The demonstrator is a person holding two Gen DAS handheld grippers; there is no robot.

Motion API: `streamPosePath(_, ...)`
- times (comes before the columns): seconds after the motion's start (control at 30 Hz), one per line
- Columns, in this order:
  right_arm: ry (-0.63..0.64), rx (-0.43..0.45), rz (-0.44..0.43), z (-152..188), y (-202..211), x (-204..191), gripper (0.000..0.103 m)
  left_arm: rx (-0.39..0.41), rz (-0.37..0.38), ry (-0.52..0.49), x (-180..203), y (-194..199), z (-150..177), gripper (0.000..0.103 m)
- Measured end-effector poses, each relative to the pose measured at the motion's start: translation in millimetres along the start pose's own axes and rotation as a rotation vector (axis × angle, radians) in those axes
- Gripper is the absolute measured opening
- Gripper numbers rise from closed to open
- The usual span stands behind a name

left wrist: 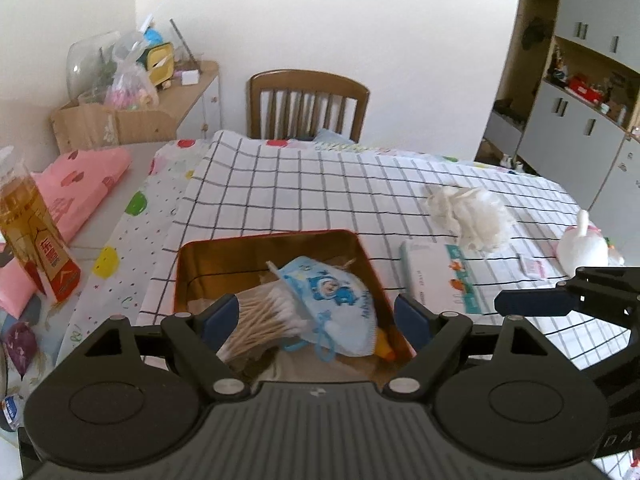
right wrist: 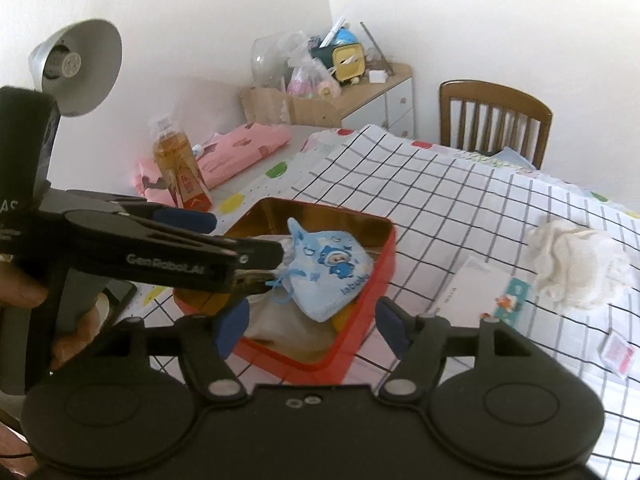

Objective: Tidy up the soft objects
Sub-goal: 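Move both tools back over the table toward the white gauze and pink sachet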

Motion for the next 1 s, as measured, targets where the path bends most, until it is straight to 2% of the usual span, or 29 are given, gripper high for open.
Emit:
streamPosePath(0.4,-0.052,0.062,0.065,17,53,41,0.083,0.049,0.087,-0.049,42,9,-9,0.085)
streamPosePath(0.43,-0.056,0.065,0.076,19,57,46,0.084,0.051,0.096,-0.052,46,9,-10,0.086)
streamPosePath(0.53,-0.069,0.072,0.1,25,67,61,0.086,0.063,0.118,-0.061,59,6,-13,0.1)
streamPosePath(0.73,-0.103,0.08,0.166,35,81,93,0.089,0.061,0.146,-0.085,86,-7,-20,0.1)
streamPosePath(1.0,-0.155,0.075,0.257,47,87,141,0.1,0.064,0.187,-0.117,127,-32,-34,0.102)
Point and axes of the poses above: each gripper's, at about its wrist camera, not at the fingertips, and y roughly against the way its jaws point, x to its right, z to its underside, the point moved 3 cm from there along -y, roughly the way its jaws point, and after that the axes turned 4 degrees about -x, right-handed, at the moved point
